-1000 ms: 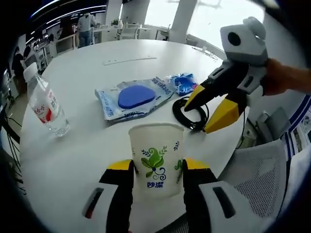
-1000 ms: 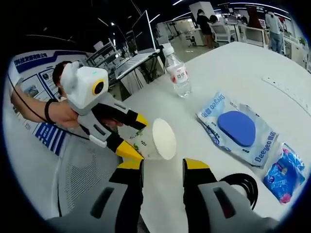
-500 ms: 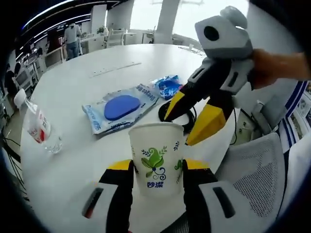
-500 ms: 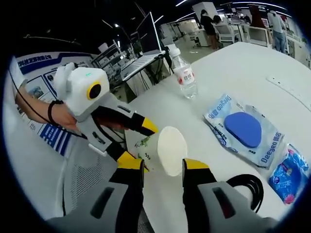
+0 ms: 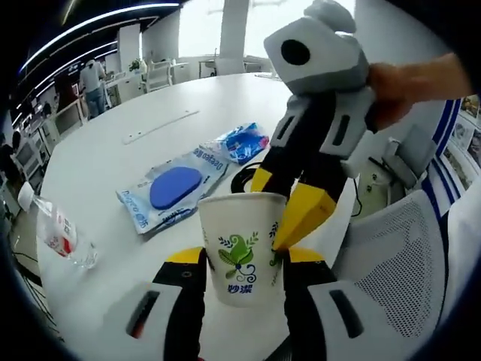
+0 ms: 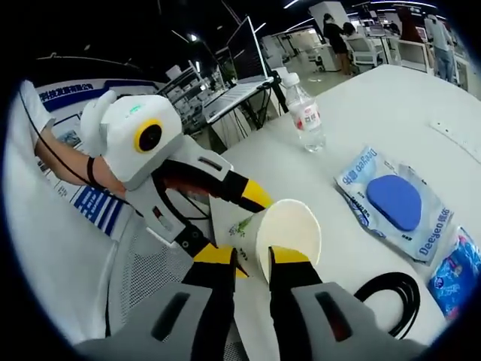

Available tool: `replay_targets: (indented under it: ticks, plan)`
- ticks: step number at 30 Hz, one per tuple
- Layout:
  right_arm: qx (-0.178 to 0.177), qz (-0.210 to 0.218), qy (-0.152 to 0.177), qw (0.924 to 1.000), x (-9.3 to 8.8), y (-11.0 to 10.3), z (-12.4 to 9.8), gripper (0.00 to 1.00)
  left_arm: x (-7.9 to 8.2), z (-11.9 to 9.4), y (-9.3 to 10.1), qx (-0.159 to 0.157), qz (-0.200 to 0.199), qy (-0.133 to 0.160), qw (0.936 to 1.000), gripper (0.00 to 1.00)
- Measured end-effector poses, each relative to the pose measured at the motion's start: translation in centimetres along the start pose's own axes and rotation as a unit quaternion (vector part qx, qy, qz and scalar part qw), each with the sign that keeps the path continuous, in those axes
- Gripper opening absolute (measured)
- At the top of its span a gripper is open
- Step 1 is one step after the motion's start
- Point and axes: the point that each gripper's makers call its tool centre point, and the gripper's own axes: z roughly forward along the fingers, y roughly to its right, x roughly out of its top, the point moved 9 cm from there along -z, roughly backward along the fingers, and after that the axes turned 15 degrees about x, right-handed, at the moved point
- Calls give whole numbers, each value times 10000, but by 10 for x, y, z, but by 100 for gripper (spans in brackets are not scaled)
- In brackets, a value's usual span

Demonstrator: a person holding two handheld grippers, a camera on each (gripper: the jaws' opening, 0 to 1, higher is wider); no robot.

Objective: Arrange the tabletop items into an orderly group along one side of the table until the central work area is clear of visible clutter.

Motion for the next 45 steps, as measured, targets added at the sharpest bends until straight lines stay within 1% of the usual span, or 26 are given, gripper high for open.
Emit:
replay_targets:
  ticks: [3, 4, 6, 11, 24, 34, 45]
  plan:
    - [56, -9, 7, 10000, 0, -2, 1, 6, 0, 0, 1, -36, 45, 20, 10000, 39]
    - [74, -13, 23, 10000, 0, -3, 1, 0, 0, 0, 1, -43, 54, 22, 10000, 37]
    - [95, 12, 78, 9999, 1, -3, 1, 0, 0, 1, 1, -17, 77, 30, 10000, 36]
    - [91, 12, 62, 9999, 1, -4, 2, 0, -1, 1, 2, -79, 80, 22, 9999, 36]
    - [120, 9, 48, 9999, 5, -5, 6, 0, -3, 0, 0, -20, 163, 17, 9999, 37]
    - [187, 19, 6, 9998, 14, -3, 18, 0, -10, -6, -10, 92, 16, 17, 10000, 38]
    - [251, -28, -139, 9996, 23, -1, 33, 0, -24, -15, -22, 262, -168, 14, 9995, 40]
